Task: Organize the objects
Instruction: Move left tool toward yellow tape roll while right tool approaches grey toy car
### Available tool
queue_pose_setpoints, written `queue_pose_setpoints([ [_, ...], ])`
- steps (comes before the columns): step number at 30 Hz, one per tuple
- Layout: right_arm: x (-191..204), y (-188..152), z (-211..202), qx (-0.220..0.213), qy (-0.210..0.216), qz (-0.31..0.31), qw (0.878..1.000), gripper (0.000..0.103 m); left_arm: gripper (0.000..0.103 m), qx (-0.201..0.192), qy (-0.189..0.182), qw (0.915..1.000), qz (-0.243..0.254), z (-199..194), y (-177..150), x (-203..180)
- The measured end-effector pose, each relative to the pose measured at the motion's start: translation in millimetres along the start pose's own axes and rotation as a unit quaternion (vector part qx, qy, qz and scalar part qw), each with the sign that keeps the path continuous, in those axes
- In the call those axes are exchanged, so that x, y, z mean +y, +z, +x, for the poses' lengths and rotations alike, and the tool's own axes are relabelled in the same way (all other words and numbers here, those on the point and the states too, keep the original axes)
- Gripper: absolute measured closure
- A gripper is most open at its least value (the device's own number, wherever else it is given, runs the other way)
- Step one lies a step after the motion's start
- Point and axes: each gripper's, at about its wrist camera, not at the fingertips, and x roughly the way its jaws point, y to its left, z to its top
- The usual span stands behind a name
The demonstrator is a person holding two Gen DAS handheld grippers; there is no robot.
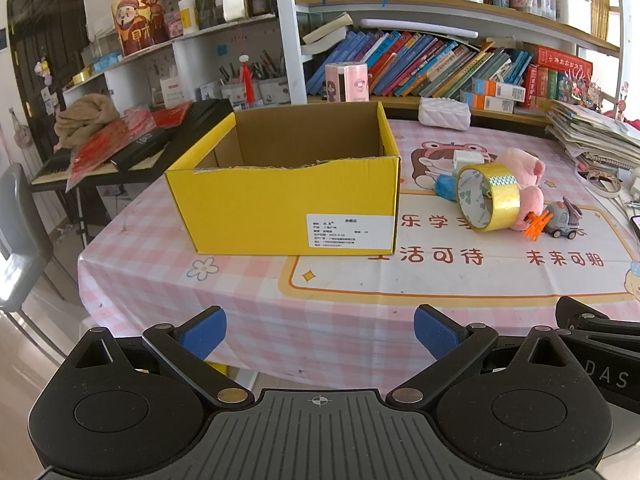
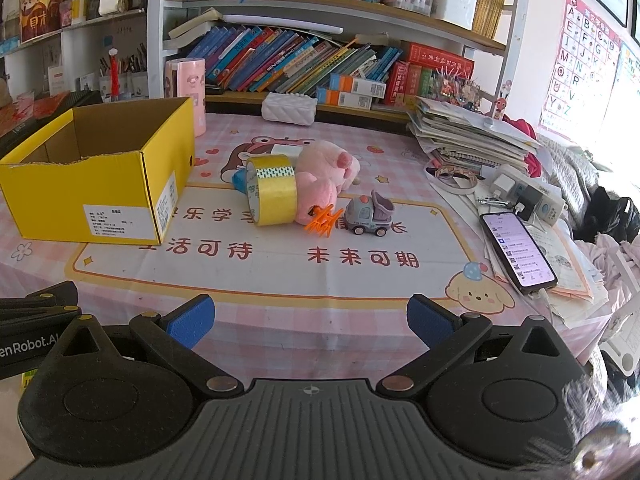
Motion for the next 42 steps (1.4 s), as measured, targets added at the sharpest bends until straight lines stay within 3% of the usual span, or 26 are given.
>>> queue_pose_setpoints([
  [42,1.2,-2.2,-4.5,-0.001,-0.002,0.002,1.0,0.0,0.002,-0.001,-0.002,1.0,0.0,-4.7,-1.4,1.5],
])
